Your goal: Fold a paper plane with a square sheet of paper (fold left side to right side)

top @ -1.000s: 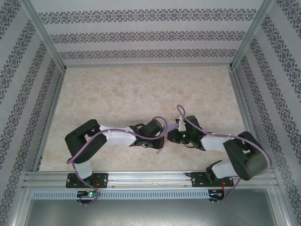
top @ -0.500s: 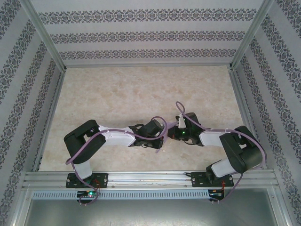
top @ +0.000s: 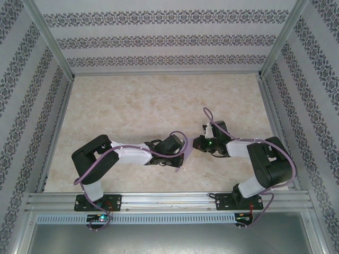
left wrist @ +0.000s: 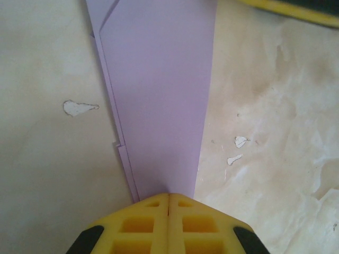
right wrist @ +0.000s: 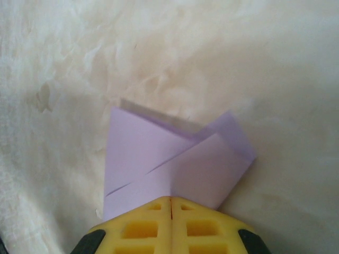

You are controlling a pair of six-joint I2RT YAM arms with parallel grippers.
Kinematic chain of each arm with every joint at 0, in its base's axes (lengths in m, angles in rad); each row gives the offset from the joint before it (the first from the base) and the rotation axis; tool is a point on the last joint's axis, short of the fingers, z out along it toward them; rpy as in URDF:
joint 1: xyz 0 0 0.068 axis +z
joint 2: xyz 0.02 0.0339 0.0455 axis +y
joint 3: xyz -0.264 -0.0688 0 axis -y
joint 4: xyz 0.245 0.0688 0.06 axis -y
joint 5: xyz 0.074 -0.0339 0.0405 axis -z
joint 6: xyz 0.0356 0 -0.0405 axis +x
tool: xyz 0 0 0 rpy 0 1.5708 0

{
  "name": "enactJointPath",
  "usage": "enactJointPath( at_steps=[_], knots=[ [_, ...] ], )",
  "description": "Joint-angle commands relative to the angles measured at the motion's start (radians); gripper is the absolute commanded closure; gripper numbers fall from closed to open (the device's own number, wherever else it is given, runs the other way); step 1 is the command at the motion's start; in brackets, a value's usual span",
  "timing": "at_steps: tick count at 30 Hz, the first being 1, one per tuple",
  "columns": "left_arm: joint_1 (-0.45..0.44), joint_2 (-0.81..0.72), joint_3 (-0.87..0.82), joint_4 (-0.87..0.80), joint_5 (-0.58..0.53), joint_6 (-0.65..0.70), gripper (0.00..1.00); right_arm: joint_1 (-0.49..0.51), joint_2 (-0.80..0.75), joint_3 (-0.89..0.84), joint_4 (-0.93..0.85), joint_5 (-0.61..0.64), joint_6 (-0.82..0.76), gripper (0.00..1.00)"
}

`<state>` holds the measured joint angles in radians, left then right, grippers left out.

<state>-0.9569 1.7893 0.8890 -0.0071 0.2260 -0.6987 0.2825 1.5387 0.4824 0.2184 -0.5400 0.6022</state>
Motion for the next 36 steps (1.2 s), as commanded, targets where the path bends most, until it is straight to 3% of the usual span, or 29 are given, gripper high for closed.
enactJointPath(
  at_steps=[1, 19, 27, 31, 36],
  knots=[
    [-0.004, 0.078, -0.085, -0.252, -0.112, 0.016, 0.95, -0.031, 0.022, 0.032, -0.028, 0.025, -0.040, 1.00],
    [-0.003, 0.061, -0.082, -0.252, -0.119, 0.017, 0.96, -0.167, 0.121, 0.178, -0.104, -0.012, -0.071, 1.00],
    [-0.003, 0.022, -0.079, -0.220, -0.116, 0.018, 0.95, -0.170, -0.102, 0.178, -0.234, -0.003, -0.080, 1.00],
    [-0.004, 0.006, -0.077, -0.192, -0.110, 0.015, 0.96, -0.112, -0.204, 0.096, -0.233, -0.063, 0.009, 1.00],
    [-0.003, -0.003, -0.071, -0.178, -0.103, 0.016, 0.95, 0.059, -0.189, 0.039, -0.146, -0.100, 0.136, 1.00]
  ],
)
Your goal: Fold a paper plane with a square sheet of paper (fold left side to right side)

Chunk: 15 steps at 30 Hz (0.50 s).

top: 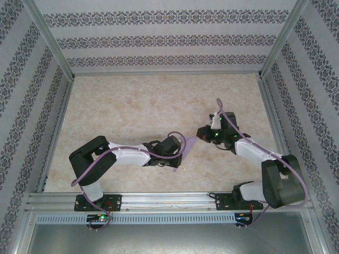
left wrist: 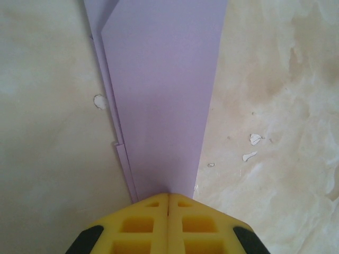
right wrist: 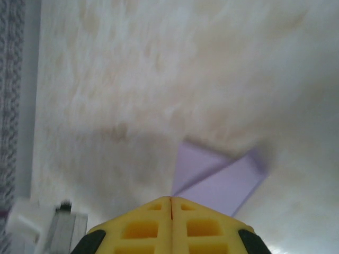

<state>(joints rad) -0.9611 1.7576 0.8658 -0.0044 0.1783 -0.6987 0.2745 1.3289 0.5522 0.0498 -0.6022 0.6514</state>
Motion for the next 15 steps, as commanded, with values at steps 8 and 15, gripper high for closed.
enactJointPath(
  at_steps=[8, 15],
  knots=[
    [0.001, 0.012, -0.054, -0.141, -0.028, 0.004, 0.94, 0.192, 0.154, -0.021, 0.123, 0.019, 0.164, 1.00],
    [0.004, -0.030, -0.049, -0.123, -0.006, 0.006, 0.90, 0.198, 0.240, -0.018, 0.101, 0.059, 0.145, 1.00]
  ],
)
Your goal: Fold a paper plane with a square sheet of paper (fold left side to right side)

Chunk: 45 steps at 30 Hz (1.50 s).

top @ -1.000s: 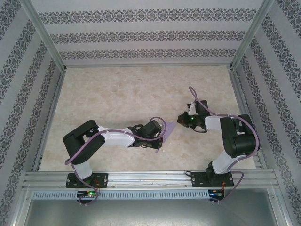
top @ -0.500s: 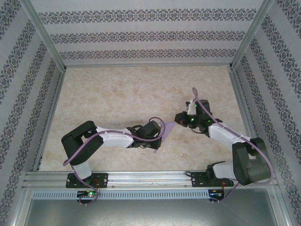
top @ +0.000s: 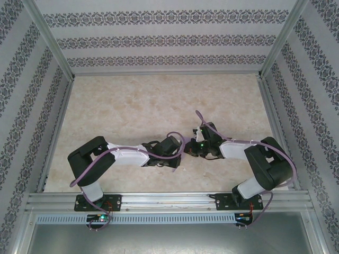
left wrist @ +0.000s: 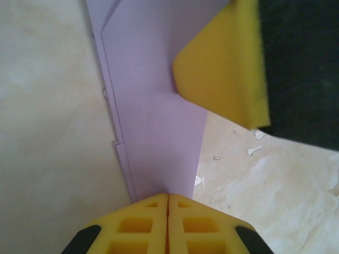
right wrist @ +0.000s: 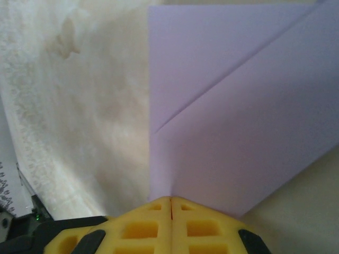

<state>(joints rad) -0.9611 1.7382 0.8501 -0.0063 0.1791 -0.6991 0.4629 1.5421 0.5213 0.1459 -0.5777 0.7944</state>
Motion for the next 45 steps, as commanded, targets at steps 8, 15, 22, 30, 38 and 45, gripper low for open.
enactJointPath(
  at_steps=[8, 15, 22, 30, 38, 45],
  knots=[
    [0.062, -0.153, -0.028, -0.041, 0.138, -0.006, 0.86, 0.013, 0.110, -0.004, -0.027, 0.047, -0.030, 1.00],
    [0.070, -0.164, -0.020, -0.006, 0.266, -0.040, 0.87, 0.025, 0.125, -0.007, -0.033, 0.065, -0.040, 1.00],
    [0.088, -0.102, -0.062, 0.087, 0.306, -0.087, 0.87, 0.029, 0.132, 0.005, -0.073, 0.073, -0.077, 1.00],
    [0.105, -0.063, -0.079, 0.141, 0.345, -0.108, 0.87, 0.033, 0.128, 0.014, -0.110, 0.091, -0.103, 1.00],
    [0.108, -0.019, -0.113, 0.215, 0.379, -0.144, 0.88, 0.034, 0.136, 0.020, -0.128, 0.103, -0.110, 1.00],
    [0.108, -0.008, -0.139, 0.254, 0.385, -0.163, 0.87, 0.036, 0.143, 0.026, -0.139, 0.113, -0.115, 1.00]
  ],
)
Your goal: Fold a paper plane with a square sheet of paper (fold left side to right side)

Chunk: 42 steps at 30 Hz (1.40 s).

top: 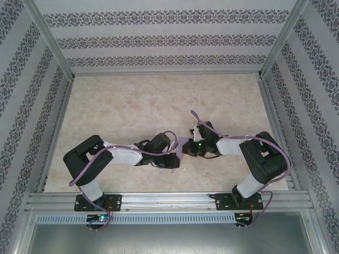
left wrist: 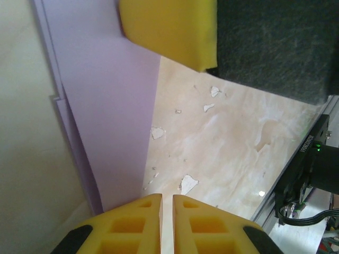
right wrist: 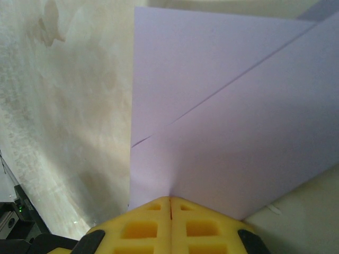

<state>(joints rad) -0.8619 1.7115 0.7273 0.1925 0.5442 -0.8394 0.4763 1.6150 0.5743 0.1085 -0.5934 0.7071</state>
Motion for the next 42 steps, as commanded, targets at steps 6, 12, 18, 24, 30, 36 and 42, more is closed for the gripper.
enactJointPath(
  at_steps=[6, 12, 18, 24, 30, 36, 42],
  knots=[
    [0.008, 0.025, -0.032, 0.072, 0.021, -0.031, 0.87, 0.022, 0.082, -0.023, -0.105, 0.129, -0.028, 1.00],
    [0.001, 0.042, -0.043, 0.082, 0.023, -0.034, 0.87, 0.024, 0.083, -0.018, -0.116, 0.137, -0.032, 1.00],
    [-0.008, 0.039, -0.061, 0.069, 0.014, -0.036, 0.87, 0.024, 0.089, -0.013, -0.130, 0.148, -0.037, 1.00],
    [-0.029, 0.012, -0.086, 0.036, 0.011, -0.035, 0.87, 0.024, 0.094, -0.009, -0.142, 0.156, -0.043, 1.00],
    [-0.042, -0.011, -0.113, 0.016, 0.014, -0.034, 0.87, 0.023, 0.106, -0.008, -0.144, 0.159, -0.044, 1.00],
    [-0.053, -0.035, -0.131, 0.002, 0.015, -0.035, 0.88, 0.023, 0.114, -0.007, -0.145, 0.158, -0.045, 1.00],
    [-0.062, -0.060, -0.155, -0.004, -0.001, -0.046, 0.87, 0.024, 0.116, -0.005, -0.148, 0.159, -0.046, 1.00]
  ],
)
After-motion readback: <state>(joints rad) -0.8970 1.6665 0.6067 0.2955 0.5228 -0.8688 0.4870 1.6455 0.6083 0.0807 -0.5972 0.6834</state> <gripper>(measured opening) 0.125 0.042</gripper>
